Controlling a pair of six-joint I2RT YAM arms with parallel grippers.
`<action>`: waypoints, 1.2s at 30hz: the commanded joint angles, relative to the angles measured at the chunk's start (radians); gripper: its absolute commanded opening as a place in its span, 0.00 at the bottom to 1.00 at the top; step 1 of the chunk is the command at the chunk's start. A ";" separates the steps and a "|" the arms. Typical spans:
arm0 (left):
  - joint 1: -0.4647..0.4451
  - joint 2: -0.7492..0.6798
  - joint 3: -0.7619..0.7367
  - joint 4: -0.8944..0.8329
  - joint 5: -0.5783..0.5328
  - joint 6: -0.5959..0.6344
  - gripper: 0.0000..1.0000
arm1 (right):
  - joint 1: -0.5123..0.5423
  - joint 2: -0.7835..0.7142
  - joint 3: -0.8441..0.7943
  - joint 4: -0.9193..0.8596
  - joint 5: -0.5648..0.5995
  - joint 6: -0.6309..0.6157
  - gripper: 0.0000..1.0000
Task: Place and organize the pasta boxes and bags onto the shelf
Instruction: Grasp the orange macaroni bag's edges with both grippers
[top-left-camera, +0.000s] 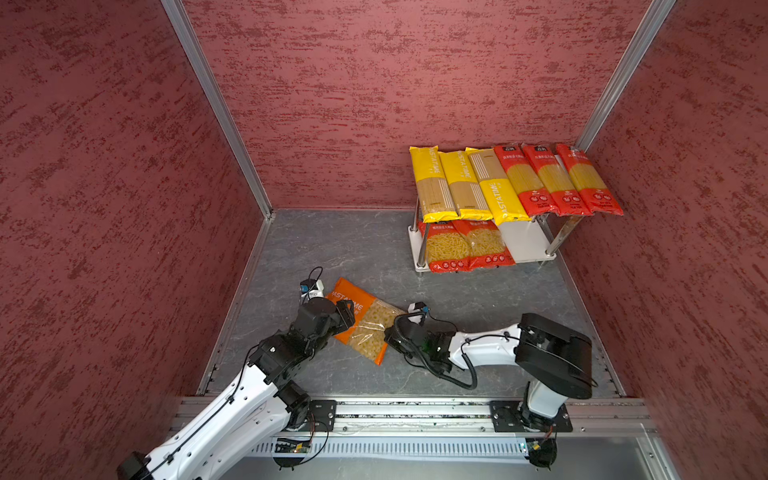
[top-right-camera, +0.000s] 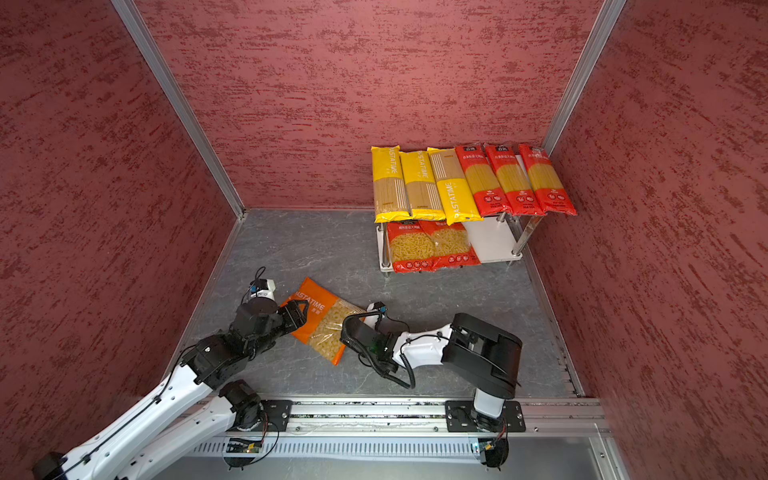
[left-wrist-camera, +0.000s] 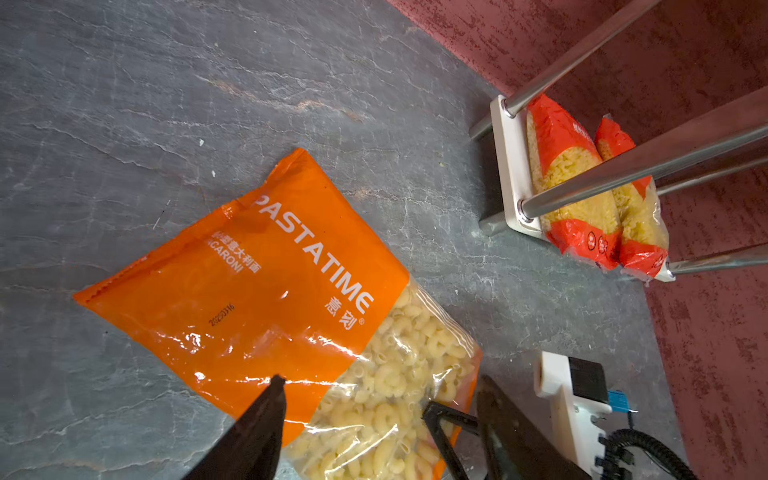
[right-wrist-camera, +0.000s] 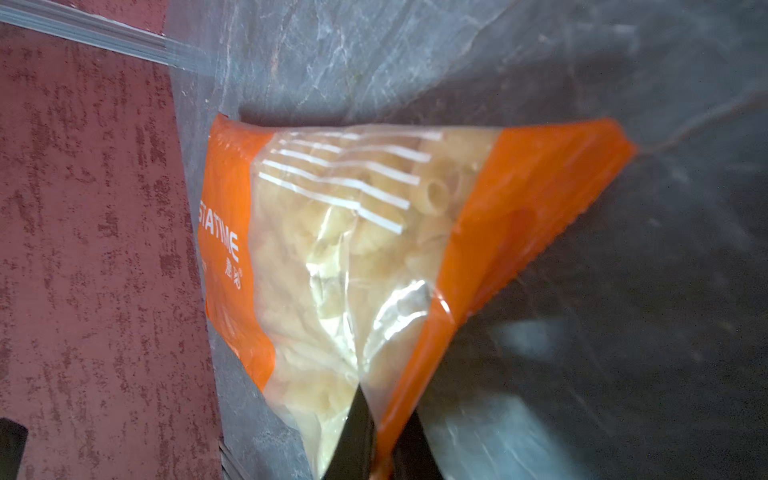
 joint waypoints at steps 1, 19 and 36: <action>-0.013 -0.010 -0.014 -0.024 -0.003 0.014 0.75 | 0.036 -0.062 0.042 -0.212 0.038 0.092 0.13; 0.002 -0.029 -0.108 -0.188 0.157 -0.123 0.76 | -0.078 -0.275 0.170 -0.556 -0.009 -0.417 0.57; -0.009 0.008 -0.316 -0.018 0.322 -0.310 0.71 | -0.282 0.188 0.446 -0.284 -0.421 -0.825 0.67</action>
